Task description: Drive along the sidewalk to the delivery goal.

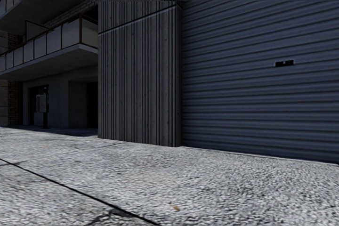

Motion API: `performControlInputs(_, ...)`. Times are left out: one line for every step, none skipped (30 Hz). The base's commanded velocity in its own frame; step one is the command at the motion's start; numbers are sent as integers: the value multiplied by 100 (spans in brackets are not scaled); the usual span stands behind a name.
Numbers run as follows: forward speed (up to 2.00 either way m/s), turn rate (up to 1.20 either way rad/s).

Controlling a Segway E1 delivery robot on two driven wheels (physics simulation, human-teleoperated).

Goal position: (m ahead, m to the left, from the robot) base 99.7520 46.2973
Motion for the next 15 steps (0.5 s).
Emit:
performControlInputs(88, 72)
performControlInputs(88, 72)
performControlInputs(88, 72)
performControlInputs(88, 72)
performControlInputs(88, 72)
performControlInputs(88, 72)
performControlInputs(88, 72)
performControlInputs(88, 72)
performControlInputs(88, 72)
performControlInputs(88, 72)
performControlInputs(88, 72)
performControlInputs(88, 72)
performControlInputs(88, 72)
performControlInputs(89, 72)
performControlInputs(92, 72)
